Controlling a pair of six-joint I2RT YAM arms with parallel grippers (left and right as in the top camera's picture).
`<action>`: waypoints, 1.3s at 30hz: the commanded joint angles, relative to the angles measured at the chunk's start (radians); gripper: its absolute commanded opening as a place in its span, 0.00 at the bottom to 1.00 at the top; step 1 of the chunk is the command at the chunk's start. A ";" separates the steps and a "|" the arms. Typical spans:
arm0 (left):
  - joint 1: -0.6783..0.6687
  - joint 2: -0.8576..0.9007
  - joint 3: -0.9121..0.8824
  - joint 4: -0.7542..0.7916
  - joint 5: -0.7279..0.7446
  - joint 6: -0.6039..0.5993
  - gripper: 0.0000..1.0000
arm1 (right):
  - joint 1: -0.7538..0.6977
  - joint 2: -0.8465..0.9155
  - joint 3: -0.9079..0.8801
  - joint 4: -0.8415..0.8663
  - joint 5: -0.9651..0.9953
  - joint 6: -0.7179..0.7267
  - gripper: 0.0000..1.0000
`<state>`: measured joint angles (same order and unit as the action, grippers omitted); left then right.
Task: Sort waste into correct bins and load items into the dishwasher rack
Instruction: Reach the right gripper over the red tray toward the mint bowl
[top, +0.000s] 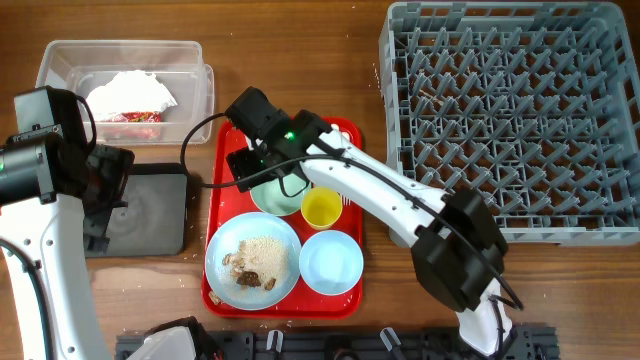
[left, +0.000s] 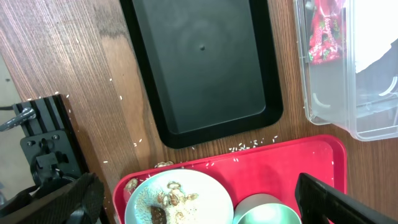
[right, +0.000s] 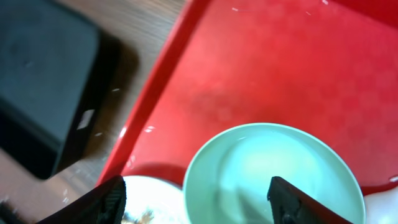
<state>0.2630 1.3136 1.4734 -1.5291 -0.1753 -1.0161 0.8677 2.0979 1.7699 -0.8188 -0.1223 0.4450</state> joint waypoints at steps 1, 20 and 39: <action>0.004 -0.006 -0.004 -0.002 -0.017 -0.017 1.00 | 0.046 0.058 0.021 -0.004 0.080 0.129 0.74; 0.004 -0.006 -0.004 -0.002 -0.017 -0.017 1.00 | 0.148 0.150 0.021 0.034 0.246 0.185 0.39; 0.004 -0.006 -0.004 -0.002 -0.017 -0.017 1.00 | 0.173 0.182 0.045 0.045 0.261 0.142 0.17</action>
<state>0.2630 1.3136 1.4734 -1.5291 -0.1753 -1.0161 1.0389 2.2723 1.7782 -0.7738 0.1173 0.6048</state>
